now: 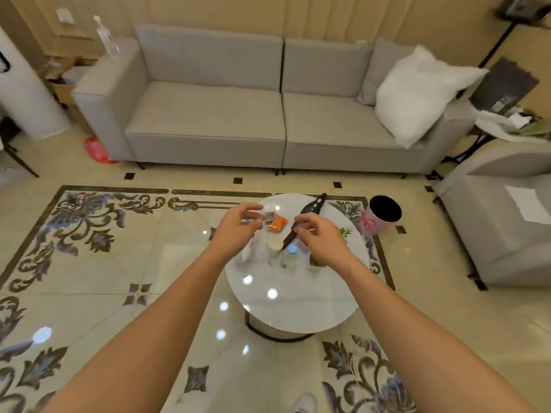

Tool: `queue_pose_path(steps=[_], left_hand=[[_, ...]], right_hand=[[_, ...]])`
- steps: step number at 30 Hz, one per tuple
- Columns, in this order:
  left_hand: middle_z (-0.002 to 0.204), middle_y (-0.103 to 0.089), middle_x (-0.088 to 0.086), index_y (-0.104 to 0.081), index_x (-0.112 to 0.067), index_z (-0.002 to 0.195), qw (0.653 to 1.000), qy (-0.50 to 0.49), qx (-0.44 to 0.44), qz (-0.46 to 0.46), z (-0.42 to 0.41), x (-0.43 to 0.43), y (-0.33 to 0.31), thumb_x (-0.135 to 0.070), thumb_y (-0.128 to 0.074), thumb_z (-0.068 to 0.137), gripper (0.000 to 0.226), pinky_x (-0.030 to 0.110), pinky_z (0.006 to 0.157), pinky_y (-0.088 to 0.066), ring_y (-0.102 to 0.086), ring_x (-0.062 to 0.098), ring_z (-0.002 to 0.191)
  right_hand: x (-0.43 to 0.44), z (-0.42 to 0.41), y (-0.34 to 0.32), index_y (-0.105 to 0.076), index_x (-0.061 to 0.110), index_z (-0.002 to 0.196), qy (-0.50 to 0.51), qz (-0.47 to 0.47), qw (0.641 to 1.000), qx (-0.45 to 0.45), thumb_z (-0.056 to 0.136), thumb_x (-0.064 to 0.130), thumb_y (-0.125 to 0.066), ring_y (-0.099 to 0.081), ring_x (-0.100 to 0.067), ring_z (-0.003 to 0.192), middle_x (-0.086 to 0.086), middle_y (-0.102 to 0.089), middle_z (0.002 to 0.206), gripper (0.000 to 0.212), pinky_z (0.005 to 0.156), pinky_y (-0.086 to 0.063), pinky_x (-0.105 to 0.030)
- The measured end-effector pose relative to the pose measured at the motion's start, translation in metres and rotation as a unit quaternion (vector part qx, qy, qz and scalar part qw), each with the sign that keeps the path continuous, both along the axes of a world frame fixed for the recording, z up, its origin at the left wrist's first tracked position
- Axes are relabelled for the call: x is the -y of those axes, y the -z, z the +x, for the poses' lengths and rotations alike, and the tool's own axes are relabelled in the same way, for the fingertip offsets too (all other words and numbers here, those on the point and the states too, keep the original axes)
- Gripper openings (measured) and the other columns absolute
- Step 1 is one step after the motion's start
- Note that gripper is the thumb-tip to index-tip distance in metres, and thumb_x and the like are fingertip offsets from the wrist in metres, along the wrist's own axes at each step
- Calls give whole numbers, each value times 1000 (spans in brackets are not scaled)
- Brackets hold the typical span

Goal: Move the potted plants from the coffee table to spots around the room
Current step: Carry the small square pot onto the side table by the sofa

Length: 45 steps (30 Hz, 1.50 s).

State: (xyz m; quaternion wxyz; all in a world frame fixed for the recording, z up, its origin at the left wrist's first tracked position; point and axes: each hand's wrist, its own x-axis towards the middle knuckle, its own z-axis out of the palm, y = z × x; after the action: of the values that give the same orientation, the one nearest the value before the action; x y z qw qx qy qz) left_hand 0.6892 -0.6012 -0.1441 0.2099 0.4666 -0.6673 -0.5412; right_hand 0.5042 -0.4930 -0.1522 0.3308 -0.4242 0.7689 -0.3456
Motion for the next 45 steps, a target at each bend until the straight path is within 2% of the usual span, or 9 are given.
queue_pose_path(steps=[6, 10, 14, 19, 26, 28, 32, 41, 45], left_hand=[[108, -74, -3, -64, -23, 123, 999, -20, -13, 36, -97, -20, 12, -10, -64, 94, 32, 35, 85, -60, -71, 14, 97], [107, -74, -3, -64, -26, 122, 999, -26, -17, 44, -139, -7, 19, -13, -64, 95, 30, 21, 73, -57, -72, 12, 97], [112, -72, -1, -62, -26, 125, 999, -21, -25, 41, -179, 16, 27, -14, -59, 99, 29, 35, 87, -60, -71, 15, 100], [115, -72, 1, -61, -25, 127, 997, -16, -29, 64, -222, 32, 47, -15, -59, 99, 30, 39, 90, -59, -72, 16, 100], [117, -71, 9, -61, -17, 129, 989, -84, -10, 119, -255, 10, 79, -12, -61, 98, 31, 27, 80, -59, -71, 17, 99], [117, -71, 9, -61, -18, 130, 988, -115, 1, 105, -263, -3, 90, -14, -62, 98, 32, 33, 85, -59, -70, 17, 100], [111, -70, 3, -54, -30, 124, 968, -226, 23, 109, -270, -30, 120, -13, -56, 100, 29, 42, 94, -56, -71, 15, 94], [111, -71, 1, -54, -26, 131, 919, -343, 72, 181, -281, -93, 231, -10, -48, 101, 35, 44, 92, -58, -72, 13, 92], [112, -68, 2, -55, -24, 132, 915, -344, 77, 197, -291, -100, 301, -11, -49, 102, 33, 44, 93, -58, -71, 13, 93]], right_hand=[[-9, -109, -1, -66, 24, 122, -3, 5, 1000, -7, 99, 13, -57, -69, 6, 76, 8, -70, 96, 27, 57, -46, -5], [10, -150, -1, -65, 32, 123, -20, 1, 1000, -12, 99, 21, -59, -67, -6, 96, 7, -70, 103, 26, 66, -47, -14], [27, -186, 1, -63, 37, 117, -25, -4, 1000, -19, 100, 22, -57, -66, -9, 102, 5, -71, 106, 23, 78, -51, -23], [43, -222, 14, -63, 36, 118, -45, 8, 999, -29, 100, 20, -57, -66, -12, 105, 3, -71, 111, 24, 89, -54, -30], [47, -248, 43, -66, 28, 122, -140, 36, 989, -29, 100, 18, -59, -65, 2, 93, 9, -71, 103, 25, 77, -49, -13], [47, -250, 55, -68, 29, 115, -188, 26, 982, -6, 100, 16, -58, -64, 9, 87, 12, -71, 97, 23, 68, -47, -5], [37, -267, 94, -71, 25, 105, -240, 66, 968, 22, 99, 15, -55, -69, 0, 83, 10, -73, 91, 19, 78, -57, -22], [4, -321, 220, -68, 30, 95, -269, 147, 950, 62, 99, 12, -54, -69, 1, 76, 12, -71, 89, 24, 72, -54, -18], [16, -325, 297, -63, 27, 125, -297, 181, 937, 36, 99, 15, -57, -68, -8, 95, 9, -65, 123, 29, 87, -52, -27]])
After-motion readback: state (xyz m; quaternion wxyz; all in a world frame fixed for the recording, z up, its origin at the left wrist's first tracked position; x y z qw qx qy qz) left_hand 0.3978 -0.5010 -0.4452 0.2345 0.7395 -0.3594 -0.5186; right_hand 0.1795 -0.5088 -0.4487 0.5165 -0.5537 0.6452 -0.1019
